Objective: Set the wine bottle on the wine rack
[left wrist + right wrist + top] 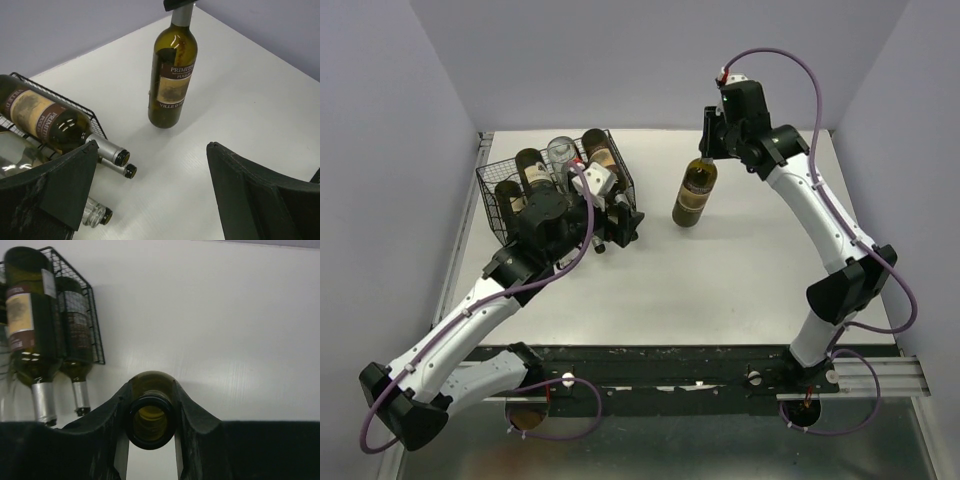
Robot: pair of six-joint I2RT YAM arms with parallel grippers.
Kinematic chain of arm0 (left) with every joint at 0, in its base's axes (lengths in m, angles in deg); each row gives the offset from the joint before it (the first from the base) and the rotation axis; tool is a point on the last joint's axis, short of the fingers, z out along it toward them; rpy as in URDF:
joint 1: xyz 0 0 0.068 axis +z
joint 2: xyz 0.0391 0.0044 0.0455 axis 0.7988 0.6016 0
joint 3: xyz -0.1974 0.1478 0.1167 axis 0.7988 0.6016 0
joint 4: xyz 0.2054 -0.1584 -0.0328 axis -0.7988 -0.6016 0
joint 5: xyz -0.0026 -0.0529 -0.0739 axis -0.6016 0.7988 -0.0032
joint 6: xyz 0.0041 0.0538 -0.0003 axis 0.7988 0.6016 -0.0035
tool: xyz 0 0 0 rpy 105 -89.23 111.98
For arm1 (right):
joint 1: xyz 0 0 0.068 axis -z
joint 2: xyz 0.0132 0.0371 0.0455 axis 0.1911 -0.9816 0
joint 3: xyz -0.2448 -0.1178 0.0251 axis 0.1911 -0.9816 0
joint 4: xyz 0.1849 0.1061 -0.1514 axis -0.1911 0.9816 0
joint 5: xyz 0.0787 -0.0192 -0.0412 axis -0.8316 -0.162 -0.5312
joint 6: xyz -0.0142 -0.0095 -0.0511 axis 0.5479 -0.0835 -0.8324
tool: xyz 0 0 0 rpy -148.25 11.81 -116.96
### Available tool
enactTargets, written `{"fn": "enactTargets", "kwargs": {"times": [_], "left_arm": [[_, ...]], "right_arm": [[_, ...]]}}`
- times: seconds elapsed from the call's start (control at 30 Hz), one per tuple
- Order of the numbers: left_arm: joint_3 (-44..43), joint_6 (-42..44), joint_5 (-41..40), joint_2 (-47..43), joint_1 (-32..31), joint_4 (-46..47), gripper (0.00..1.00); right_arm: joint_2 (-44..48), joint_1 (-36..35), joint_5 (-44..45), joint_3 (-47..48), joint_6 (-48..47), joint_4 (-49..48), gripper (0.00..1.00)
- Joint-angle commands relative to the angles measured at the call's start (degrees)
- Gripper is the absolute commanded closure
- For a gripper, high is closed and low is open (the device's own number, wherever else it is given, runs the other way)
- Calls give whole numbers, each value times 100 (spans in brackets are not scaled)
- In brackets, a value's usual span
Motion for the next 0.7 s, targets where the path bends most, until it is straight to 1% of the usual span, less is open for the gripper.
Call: {"fn": "enactTargets", "kwargs": {"times": [0.0, 0.13, 0.27, 0.33, 0.43, 0.5, 0.67], "left_arm": [[348, 92, 758, 216, 1, 1152, 1], [568, -13, 1110, 506, -26, 1496, 1], [682, -118, 1224, 813, -78, 1777, 1], [770, 12, 1391, 937, -78, 1971, 1], [657, 478, 2040, 1069, -78, 1901, 1], [639, 593, 2374, 1087, -78, 1910, 1], [656, 602, 2455, 1192, -78, 1857, 1]], "right_arm": [[497, 6, -1529, 593, 158, 538, 99], [804, -11, -2259, 497, 237, 617, 99], [1006, -11, -3032, 558, 281, 661, 99], [1086, -11, -3384, 584, 307, 652, 99], [1130, -11, -3894, 707, 395, 679, 99], [1191, -11, -4158, 681, 474, 565, 99], [1411, -3, -4896, 497, 658, 126, 99]]}}
